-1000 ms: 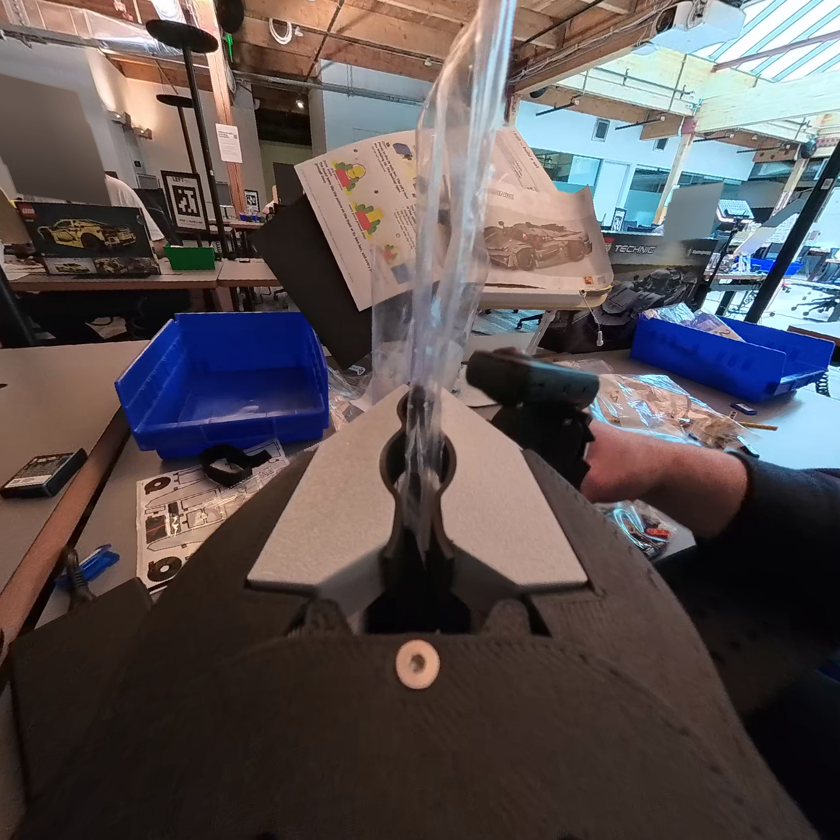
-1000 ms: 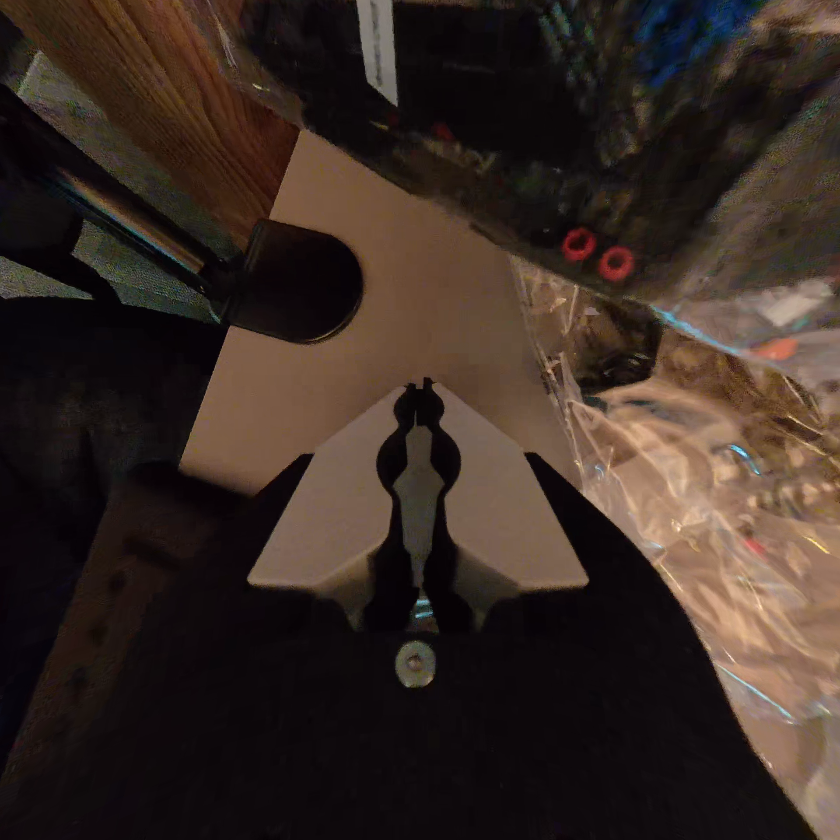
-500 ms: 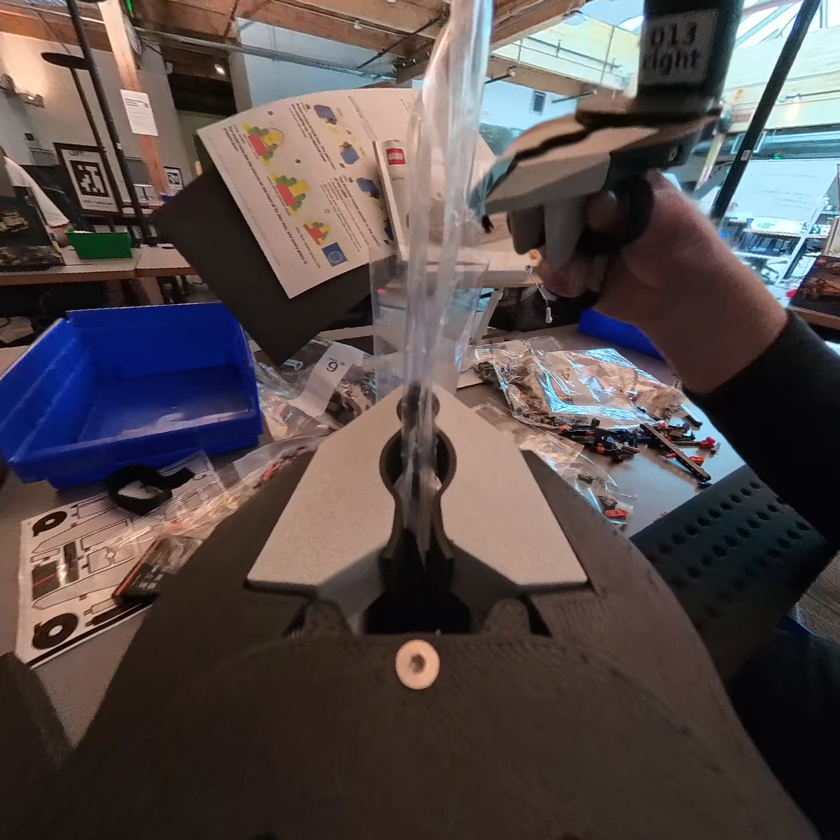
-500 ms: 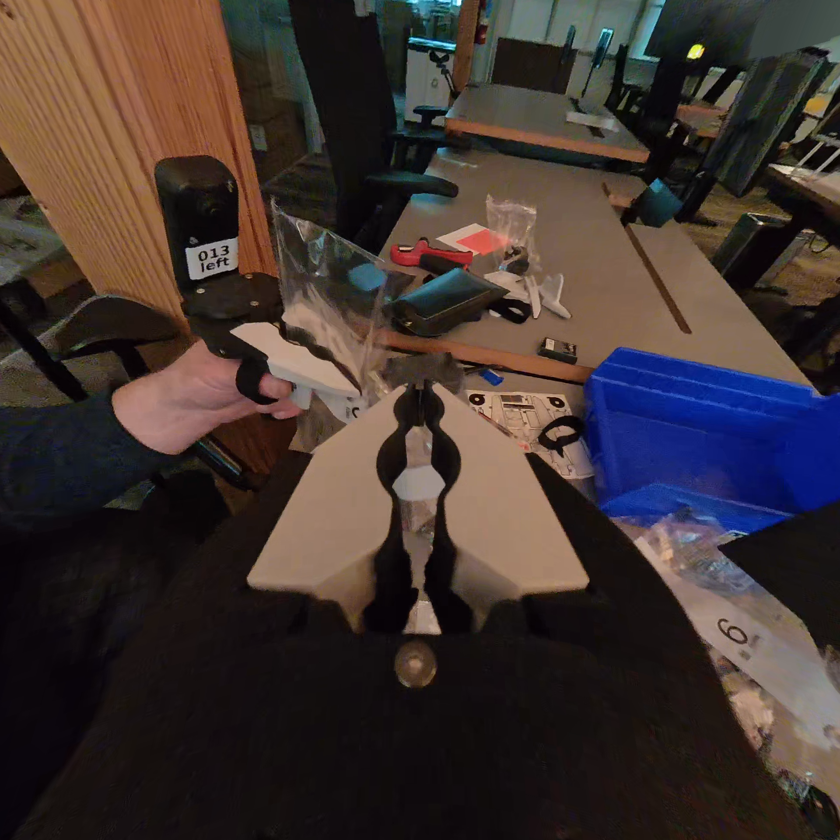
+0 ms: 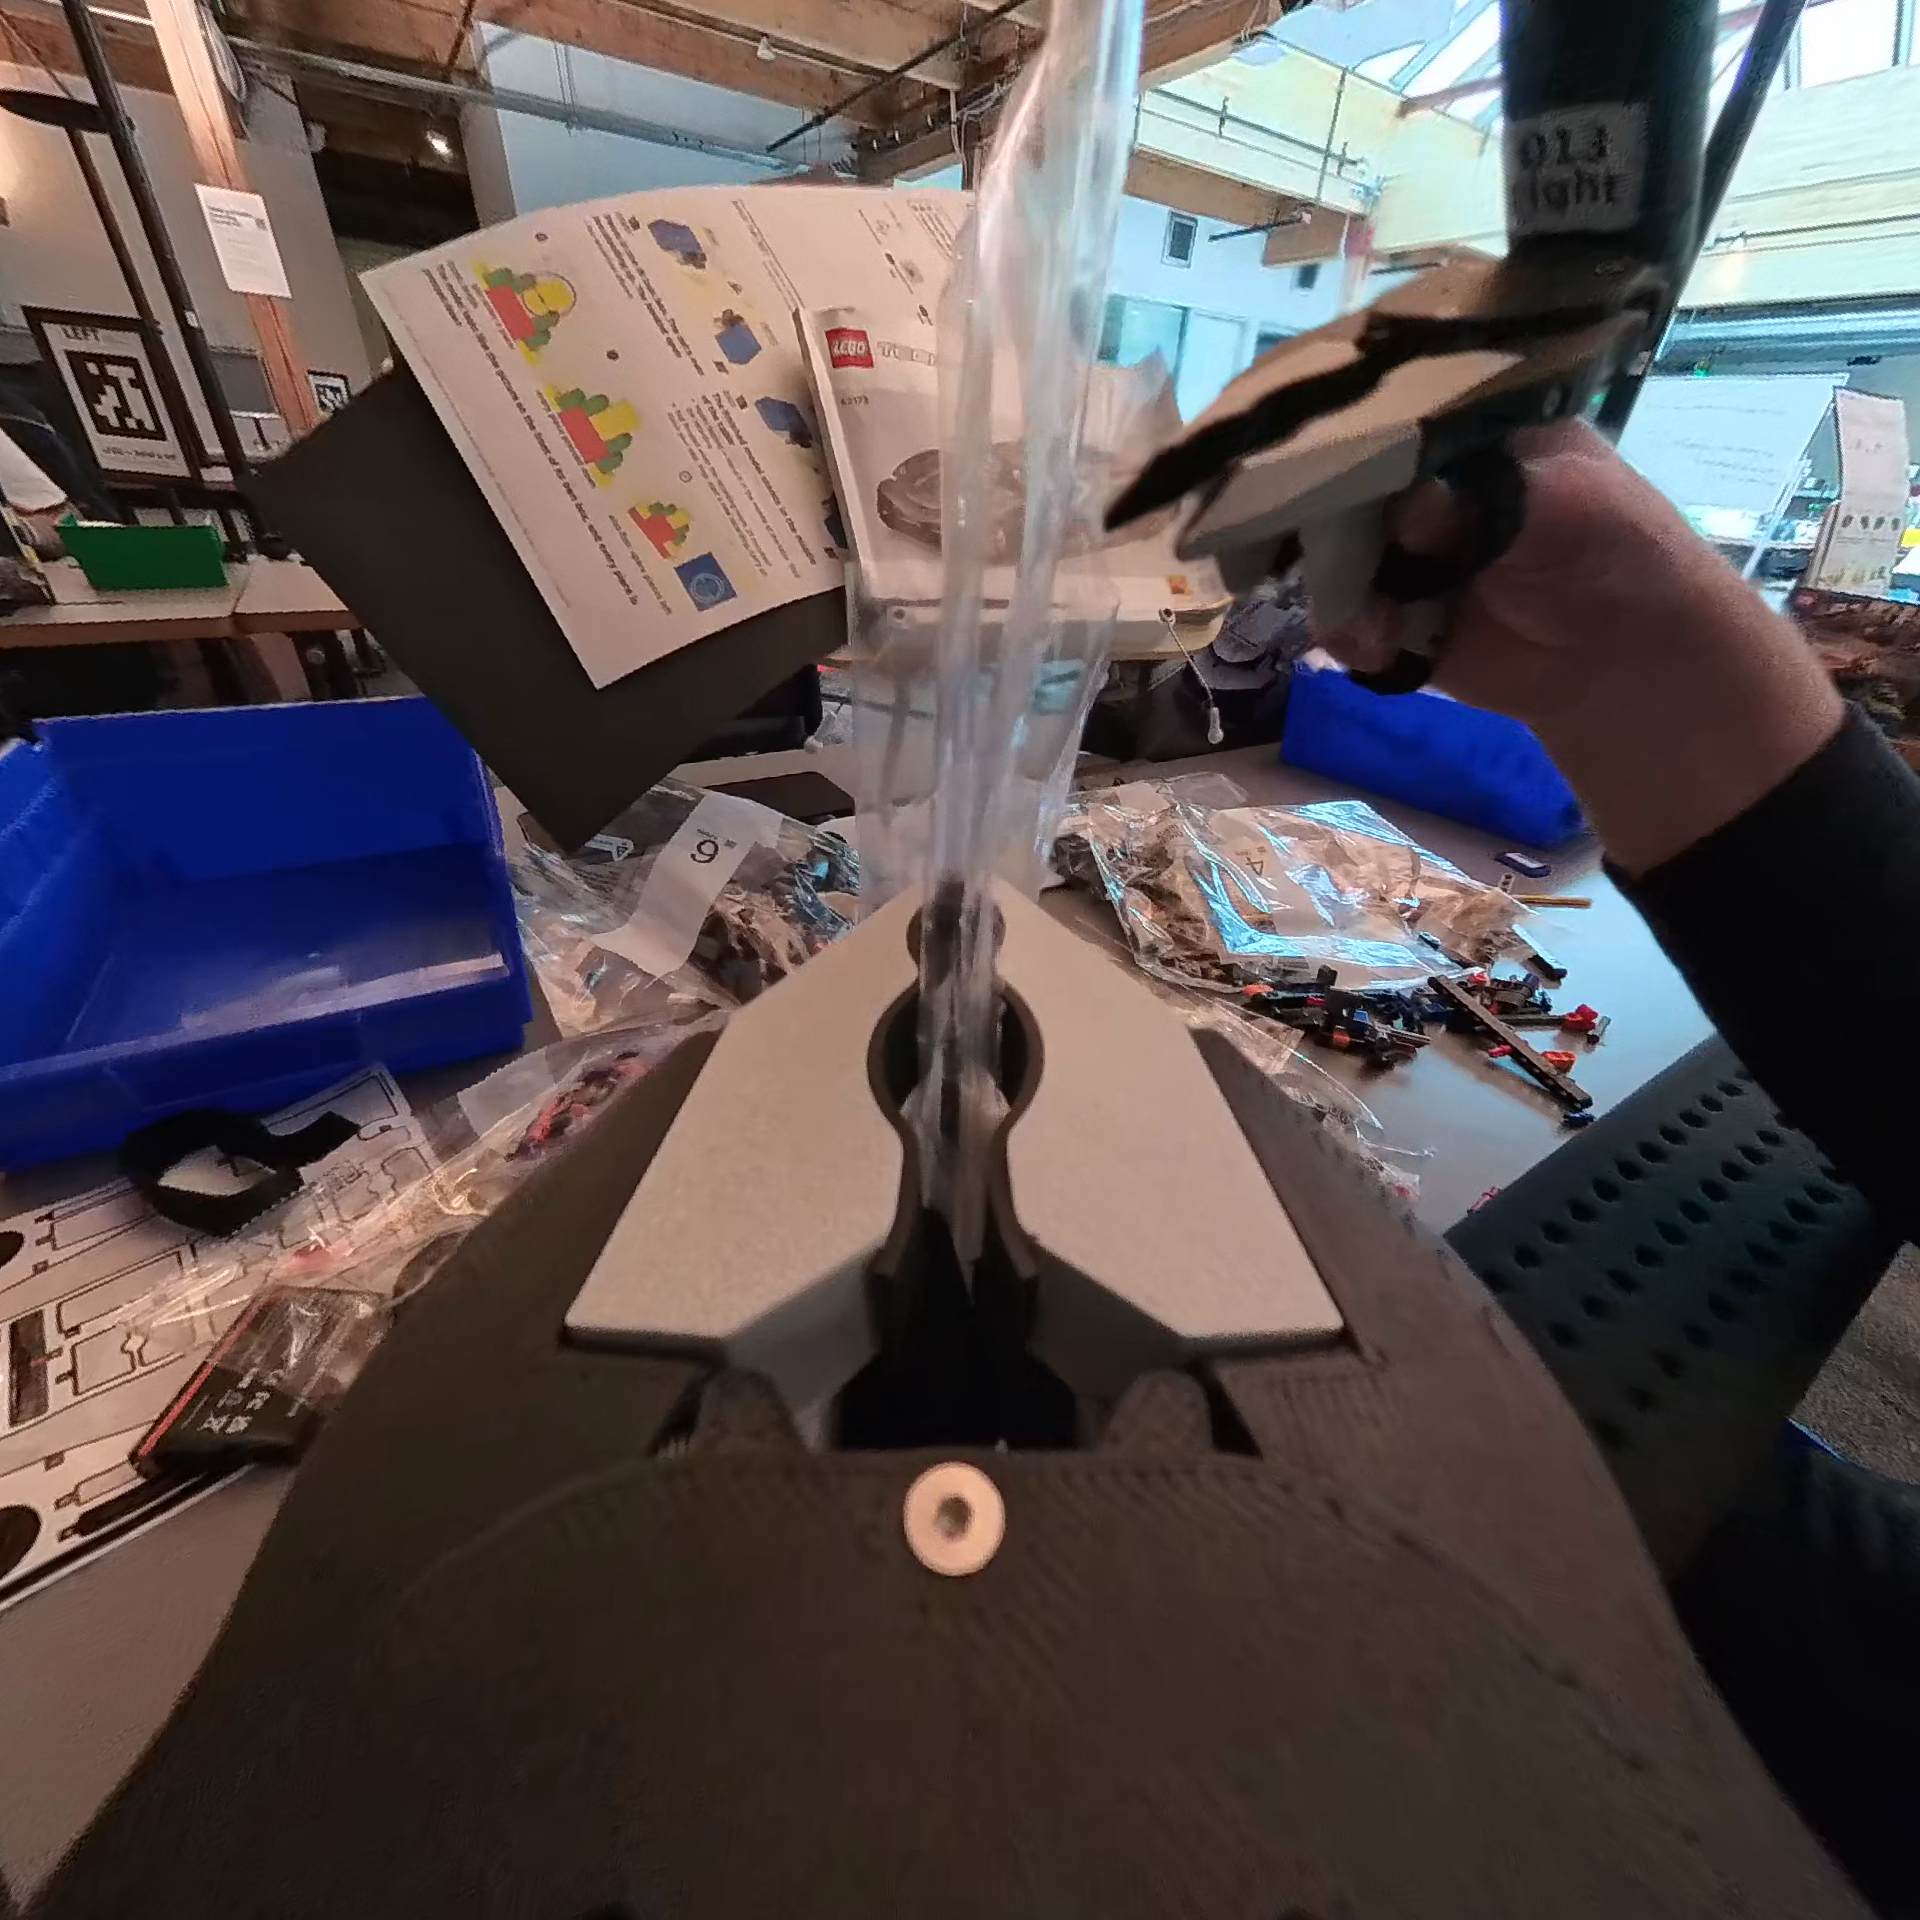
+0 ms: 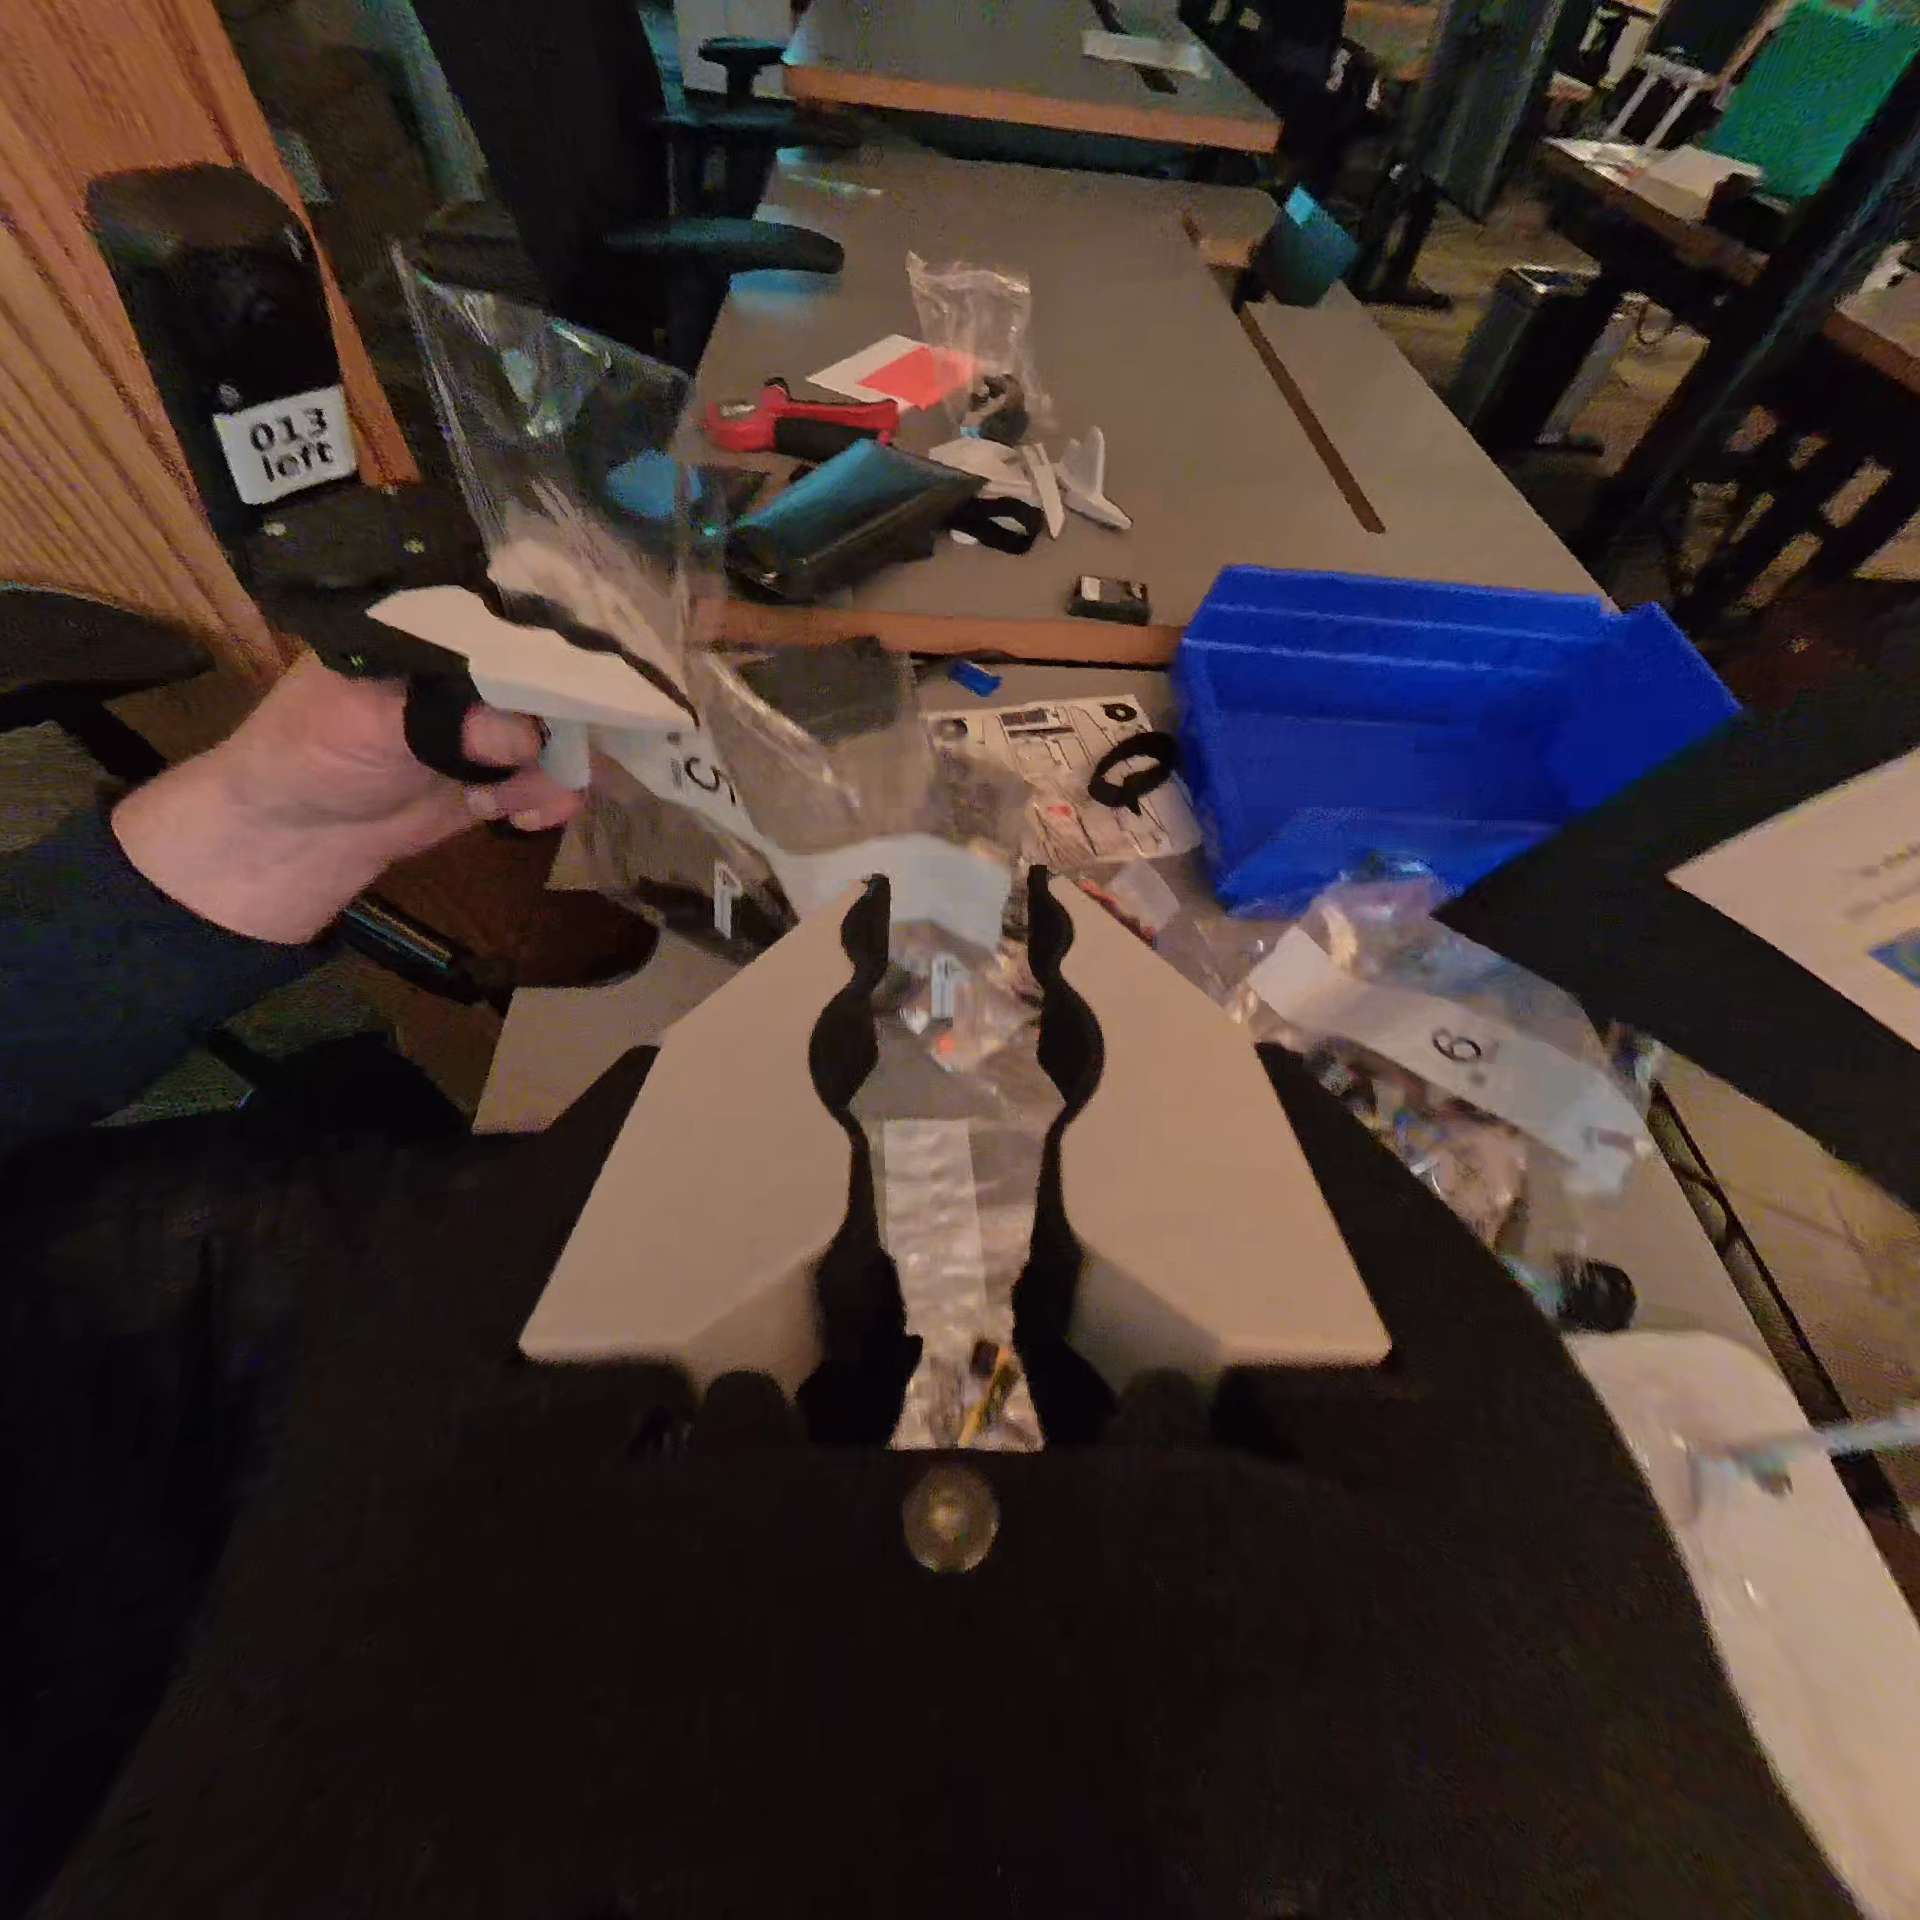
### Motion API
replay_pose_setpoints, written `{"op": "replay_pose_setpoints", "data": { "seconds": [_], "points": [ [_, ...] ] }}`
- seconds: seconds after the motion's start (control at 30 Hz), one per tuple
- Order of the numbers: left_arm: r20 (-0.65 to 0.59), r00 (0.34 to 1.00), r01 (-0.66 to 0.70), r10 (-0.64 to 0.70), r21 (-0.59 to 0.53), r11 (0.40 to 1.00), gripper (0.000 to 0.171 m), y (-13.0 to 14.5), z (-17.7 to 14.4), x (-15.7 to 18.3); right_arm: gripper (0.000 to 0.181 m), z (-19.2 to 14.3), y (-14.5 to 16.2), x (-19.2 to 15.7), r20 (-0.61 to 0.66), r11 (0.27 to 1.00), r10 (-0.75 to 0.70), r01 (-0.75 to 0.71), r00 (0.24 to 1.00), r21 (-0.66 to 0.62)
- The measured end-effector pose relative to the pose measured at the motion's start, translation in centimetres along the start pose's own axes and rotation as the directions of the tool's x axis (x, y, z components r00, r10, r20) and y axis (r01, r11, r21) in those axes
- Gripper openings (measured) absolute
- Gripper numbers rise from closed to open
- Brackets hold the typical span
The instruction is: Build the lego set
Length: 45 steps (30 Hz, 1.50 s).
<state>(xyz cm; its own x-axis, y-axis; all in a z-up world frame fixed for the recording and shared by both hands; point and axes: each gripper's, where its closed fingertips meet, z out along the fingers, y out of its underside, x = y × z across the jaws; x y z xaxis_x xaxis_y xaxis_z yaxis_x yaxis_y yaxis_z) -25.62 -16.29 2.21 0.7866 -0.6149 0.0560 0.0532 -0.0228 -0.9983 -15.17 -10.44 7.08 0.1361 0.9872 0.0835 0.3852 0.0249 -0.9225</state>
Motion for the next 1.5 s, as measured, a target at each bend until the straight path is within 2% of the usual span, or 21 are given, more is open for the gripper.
{"op": "replay_pose_setpoints", "data": {
  "seconds": [0.23, 0.4, 0.53, 0.7, 0.83, 0.9, 1.0, 1.1, 1.23, 1.3, 1.37, 1.5],
  "points": [
    [-0.030, 0.999, 0.012, -0.010, 0.048, 0.999, 0.000, -1.5, 1.0, 0.2, 0.025, -10.5, 8.7, 2.6, -0.196, 0.977, 0.091, -0.125, 0.976, -0.170],
    [-0.104, 0.995, 0.002, 0.002, 0.037, 0.999, 0.000, -1.5, 4.0, 2.2, 0.027, -15.9, 16.0, 1.3, -0.249, 0.926, 0.142, -0.217, 0.958, -0.308],
    [-0.186, 0.982, 0.017, -0.012, 0.029, 0.999, 0.000, -1.3, 7.6, 4.4, 0.028, -16.1, 21.0, -0.8, -0.213, 0.885, 0.203, -0.272, 0.956, -0.377],
    [-0.287, 0.958, 0.011, -0.012, -0.007, 1.000, 0.000, -0.7, 12.6, 7.9, 0.029, -12.3, 25.2, -2.7, -0.180, 0.844, 0.230, -0.288, 0.956, -0.453],
    [-0.354, 0.935, 0.018, -0.025, -0.024, 1.000, 0.000, 0.1, 15.7, 10.5, 0.024, -9.7, 27.4, -2.4, -0.207, 0.809, 0.239, -0.313, 0.949, -0.499],
    [-0.376, 0.926, 0.019, -0.034, -0.045, 0.999, 0.000, 1.2, 16.9, 11.5, 0.012, -9.5, 28.0, -2.2, -0.220, 0.800, 0.233, -0.315, 0.947, -0.511],
    [-0.406, 0.912, 0.032, -0.057, -0.069, 0.997, 0.000, 3.2, 18.0, 12.6, 0.004, -9.8, 27.8, -2.0, -0.222, 0.812, 0.222, -0.306, 0.949, -0.497],
    [-0.417, 0.906, 0.036, -0.072, -0.093, 0.995, 0.000, 4.7, 18.6, 13.1, 0.007, -11.5, 27.5, -1.6, -0.236, 0.821, 0.230, -0.318, 0.944, -0.473],
    [-0.413, 0.907, 0.044, -0.079, -0.094, 0.995, 0.000, 5.2, 18.7, 12.6, 0.022, -15.0, 27.0, -1.4, -0.257, 0.833, 0.294, -0.379, 0.921, -0.403],
    [-0.413, 0.906, 0.065, -0.096, -0.090, 0.994, 0.000, 5.3, 18.7, 12.4, 0.029, -16.8, 28.0, -2.3, -0.267, 0.802, 0.315, -0.406, 0.911, -0.438],
    [-0.412, 0.905, 0.077, -0.107, -0.088, 0.993, 0.000, 5.3, 18.7, 12.2, 0.028, -18.0, 29.2, -3.7, -0.254, 0.775, 0.326, -0.411, 0.911, -0.481],
    [-0.413, 0.904, 0.078, -0.108, -0.088, 0.993, 0.000, 5.4, 18.9, 12.3, 0.027, -17.7, 31.6, -5.6, -0.261, 0.723, 0.315, -0.409, 0.912, -0.557]
  ]
}}
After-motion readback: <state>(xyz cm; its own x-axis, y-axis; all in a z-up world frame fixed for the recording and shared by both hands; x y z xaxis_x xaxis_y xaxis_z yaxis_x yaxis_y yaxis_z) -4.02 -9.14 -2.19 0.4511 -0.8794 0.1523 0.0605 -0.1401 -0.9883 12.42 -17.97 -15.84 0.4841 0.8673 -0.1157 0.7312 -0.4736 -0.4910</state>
